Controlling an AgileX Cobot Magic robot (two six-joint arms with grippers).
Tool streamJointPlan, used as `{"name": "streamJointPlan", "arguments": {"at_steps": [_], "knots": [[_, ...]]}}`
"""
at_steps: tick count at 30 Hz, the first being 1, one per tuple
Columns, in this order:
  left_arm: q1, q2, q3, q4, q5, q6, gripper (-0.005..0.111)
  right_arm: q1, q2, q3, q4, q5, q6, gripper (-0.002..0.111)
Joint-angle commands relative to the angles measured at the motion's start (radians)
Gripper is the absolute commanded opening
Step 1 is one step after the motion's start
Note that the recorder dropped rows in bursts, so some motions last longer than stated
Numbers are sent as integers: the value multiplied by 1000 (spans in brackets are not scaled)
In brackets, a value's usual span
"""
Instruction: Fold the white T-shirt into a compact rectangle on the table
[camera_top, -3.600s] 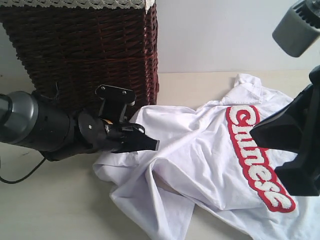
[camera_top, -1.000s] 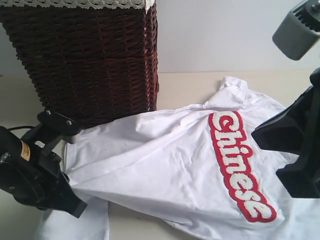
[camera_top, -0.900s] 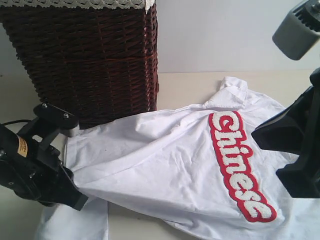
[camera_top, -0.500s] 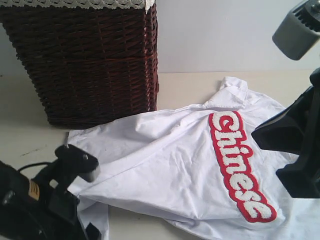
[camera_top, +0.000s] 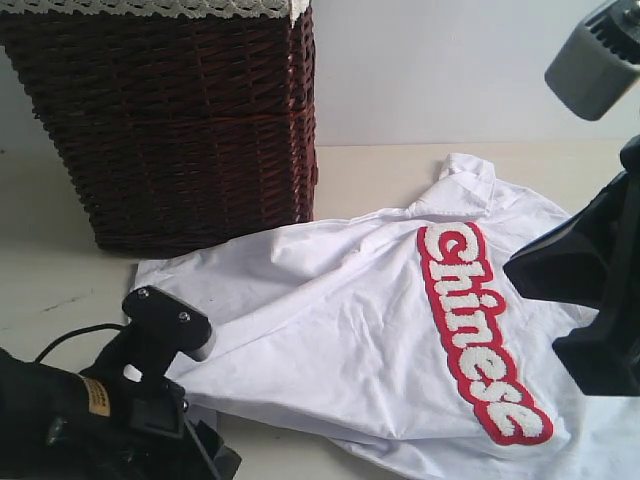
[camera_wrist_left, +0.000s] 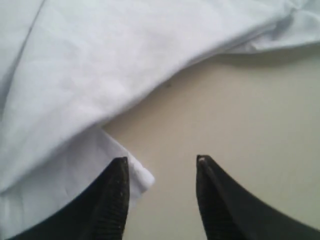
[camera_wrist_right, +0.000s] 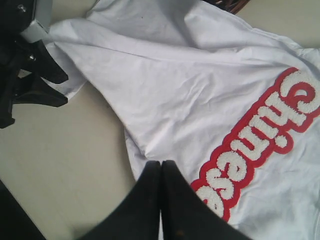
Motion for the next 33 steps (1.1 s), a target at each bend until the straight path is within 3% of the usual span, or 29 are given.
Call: {"name": "streamJointPlan", "arguments": {"at_steps": [1,9,11,12,14,20,27,33], "knots": [[-2,112,-21,-10,-38,-13,43,2,-4,4,-8,-3,0,0],[29,242,-79,-4,-7,-20,43,2,-4,4,-5,-3,0,0],[36,243,-79,26,81,-20,32,2,-4,4,-5,-3,0,0],[38,243,-79,57,176,-20,15,2,-4,4,-5,-3,0,0],[38,243,-79,89,320,-20,0,2,-4,4,-5,-3,0,0],[38,200,25,82,511,-26,0,2,-4,4,-5,-3,0,0],[36,63,72,36,521,-49,0,2,-4,4,-5,-3,0,0],[-41,-115,72,6,527,-57,0,2,-4,4,-5,-3,0,0]]}}
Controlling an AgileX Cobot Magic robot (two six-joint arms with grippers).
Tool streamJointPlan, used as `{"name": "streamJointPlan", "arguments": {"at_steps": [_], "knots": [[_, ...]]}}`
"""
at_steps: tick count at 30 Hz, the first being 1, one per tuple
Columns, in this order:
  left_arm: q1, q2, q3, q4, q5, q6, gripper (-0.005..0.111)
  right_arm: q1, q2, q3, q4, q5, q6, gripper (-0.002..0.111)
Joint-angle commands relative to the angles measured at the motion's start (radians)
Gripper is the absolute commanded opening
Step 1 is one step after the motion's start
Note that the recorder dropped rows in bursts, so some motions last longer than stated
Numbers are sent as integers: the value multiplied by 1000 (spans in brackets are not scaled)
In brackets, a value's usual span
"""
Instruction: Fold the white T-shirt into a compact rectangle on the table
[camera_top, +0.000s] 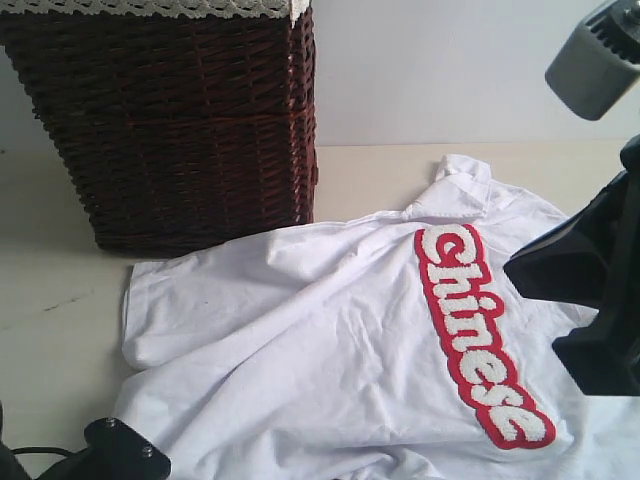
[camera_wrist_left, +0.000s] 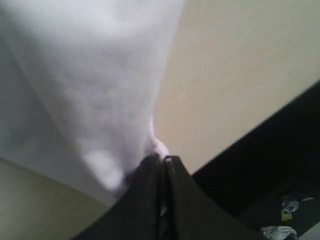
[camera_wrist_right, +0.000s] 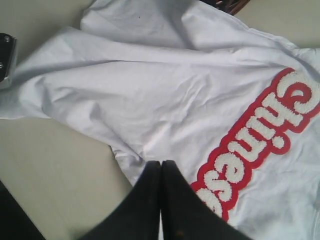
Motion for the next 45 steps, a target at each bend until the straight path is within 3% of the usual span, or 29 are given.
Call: {"name": "streamJointPlan", "arguments": {"at_steps": [1,5,10,13,17,23,25,28,30,32,35,41,45], "knots": [[-57,-137,5,-23,33,-20,0,2,-4,4,-5,-3,0,0],[-78,-258,5,-17,61,-35,0,2,-4,4,-5,-3,0,0],[-78,-386,5,-2,-16,-83,0,2,-2,15,-16,-17,-17,0],[-81,-473,-3,-72,8,10,2,2,2,35,-40,-29,-14,0],[-81,-589,-5,-177,5,138,16,2,17,42,-58,-40,0,0],[-78,-634,-5,-59,15,47,49,2,18,42,-58,-47,0,0],[-78,-628,-5,12,3,-11,53,2,18,42,-69,-45,0,0],[-70,-628,-5,233,-160,-251,50,2,24,42,-163,-61,80,0],[-44,-621,4,395,-325,-483,42,2,49,42,-336,-53,270,0],[0,-597,5,498,-424,-614,30,0,93,42,-502,-1,438,0],[90,-516,5,561,-499,-654,4,-22,170,42,-605,32,523,0],[295,-256,5,570,-576,-644,0,-227,313,42,-425,-98,361,0],[346,-74,-19,570,-598,-609,0,-420,368,28,-227,-157,174,0]]}}
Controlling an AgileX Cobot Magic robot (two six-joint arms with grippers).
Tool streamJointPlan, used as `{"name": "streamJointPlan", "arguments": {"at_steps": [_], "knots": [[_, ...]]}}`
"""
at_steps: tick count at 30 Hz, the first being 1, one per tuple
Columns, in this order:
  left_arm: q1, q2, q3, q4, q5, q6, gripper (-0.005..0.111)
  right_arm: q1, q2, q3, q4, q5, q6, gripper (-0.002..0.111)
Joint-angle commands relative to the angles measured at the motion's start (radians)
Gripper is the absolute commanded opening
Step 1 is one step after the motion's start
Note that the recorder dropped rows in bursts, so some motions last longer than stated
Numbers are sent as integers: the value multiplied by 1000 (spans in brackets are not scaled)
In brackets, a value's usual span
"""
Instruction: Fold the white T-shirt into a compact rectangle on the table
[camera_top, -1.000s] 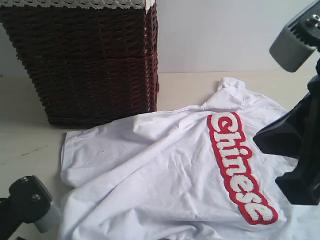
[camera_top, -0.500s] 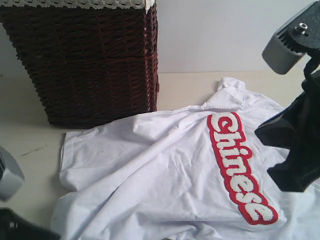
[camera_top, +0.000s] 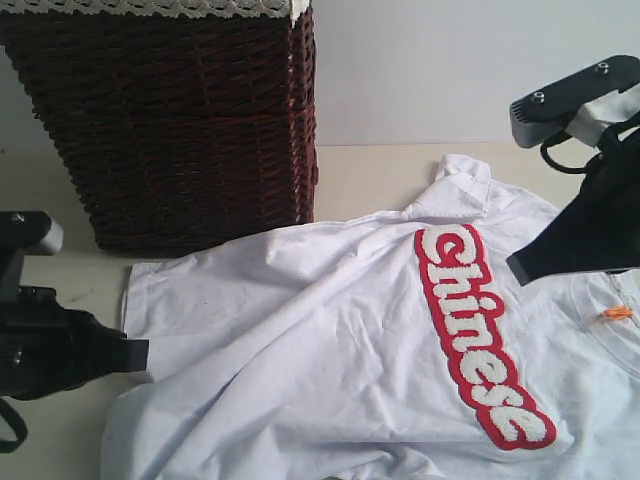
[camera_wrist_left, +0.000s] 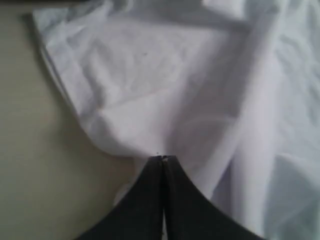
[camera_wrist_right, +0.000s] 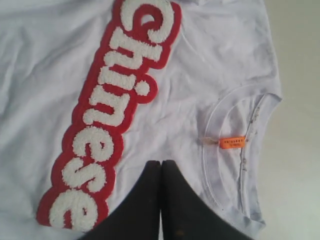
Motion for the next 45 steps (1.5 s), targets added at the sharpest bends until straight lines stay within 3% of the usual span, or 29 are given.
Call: {"name": "streamJointPlan", "arguments": {"at_steps": [1,5,9,24,27,33,36,41,45], "knots": [[43,171,-33,11,-46,29,0,-199,60,-19,220,-65,-221,0],[20,283,-76,17,-86,51,0,-356,150,-45,385,-62,-367,0],[-12,346,-115,22,-89,59,0,-431,267,-45,399,-81,-379,0],[-52,538,-126,39,-77,110,0,-474,575,-45,407,-177,-338,0],[-11,557,-126,47,-58,114,0,-474,587,-45,392,-180,-318,0],[131,572,-126,52,48,139,0,-474,588,-45,359,-178,-297,0],[181,529,-126,54,91,160,0,-474,588,-45,246,-169,-190,0],[207,379,-126,54,130,163,0,-474,588,-45,88,-141,-45,0],[209,160,-93,31,47,160,0,-474,588,-50,110,-148,-40,0]]}}
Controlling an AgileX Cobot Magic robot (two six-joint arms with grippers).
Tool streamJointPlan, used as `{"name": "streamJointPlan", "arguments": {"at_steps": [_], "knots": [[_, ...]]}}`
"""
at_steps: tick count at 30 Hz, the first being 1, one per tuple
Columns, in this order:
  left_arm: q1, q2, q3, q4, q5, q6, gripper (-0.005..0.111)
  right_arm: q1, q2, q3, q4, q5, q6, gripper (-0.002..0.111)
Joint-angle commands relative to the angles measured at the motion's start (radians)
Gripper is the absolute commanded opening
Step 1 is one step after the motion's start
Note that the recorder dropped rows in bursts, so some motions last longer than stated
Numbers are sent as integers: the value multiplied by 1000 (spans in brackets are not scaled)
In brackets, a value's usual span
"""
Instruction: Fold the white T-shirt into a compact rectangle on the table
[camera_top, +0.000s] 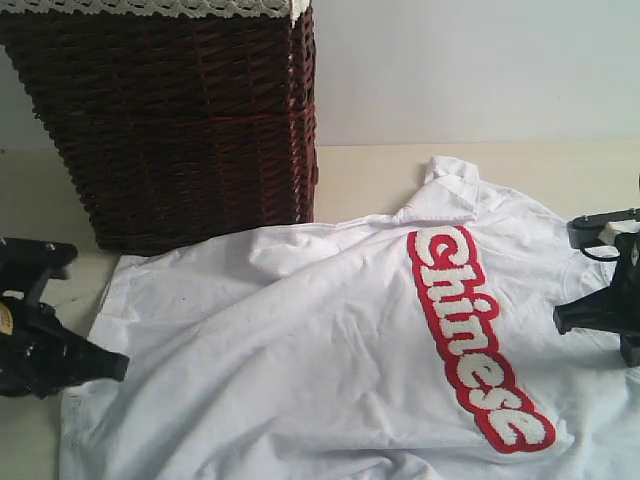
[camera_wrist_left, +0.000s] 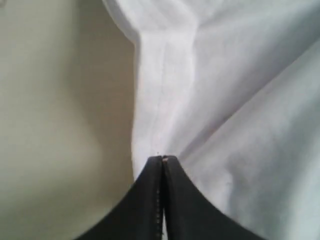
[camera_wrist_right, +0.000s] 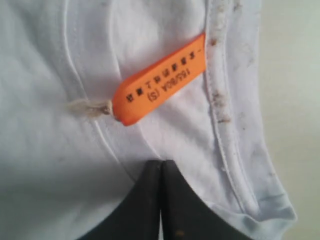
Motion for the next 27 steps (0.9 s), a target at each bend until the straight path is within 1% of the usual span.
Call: {"name": "streamJointPlan", "arguments": {"at_steps": [1,2,3,4,5,8,9,11,13,17,18,21,23,27], "knots": [[-6,-203,40,-54,-87,4,0,-4,1,-18,16,-2,13,0],[-38,-254,54,-74,-90,4,0,-4,1,-26,34,-1,-16,0],[-96,-292,68,-76,-77,4,0,-4,1,-34,62,-1,-47,0],[-180,-307,83,-83,-77,4,0,-4,1,-41,78,-1,-62,0],[-282,-306,94,-87,-74,4,0,-4,1,-46,83,-3,-66,0],[-518,-246,84,-92,-69,-6,0,-4,1,-46,90,-17,-66,0],[-541,-219,74,-100,-47,-27,0,-4,1,-46,95,-17,-70,0],[-556,-128,44,-110,43,-32,0,-4,1,-46,143,-17,-118,0],[-556,-46,42,-156,33,-18,0,-4,1,-48,164,-23,-137,0],[-586,0,42,-191,54,34,0,-4,1,-48,170,-29,-137,0],[-574,25,42,-180,98,57,0,-4,1,-48,170,-29,-137,0],[-520,64,42,-177,139,63,0,-4,1,-48,170,-29,-137,0],[-492,60,42,-177,178,71,0,-4,1,-48,170,-29,-137,0],[-486,5,42,-177,270,79,0,-4,1,-48,160,-37,-143,0]]}}
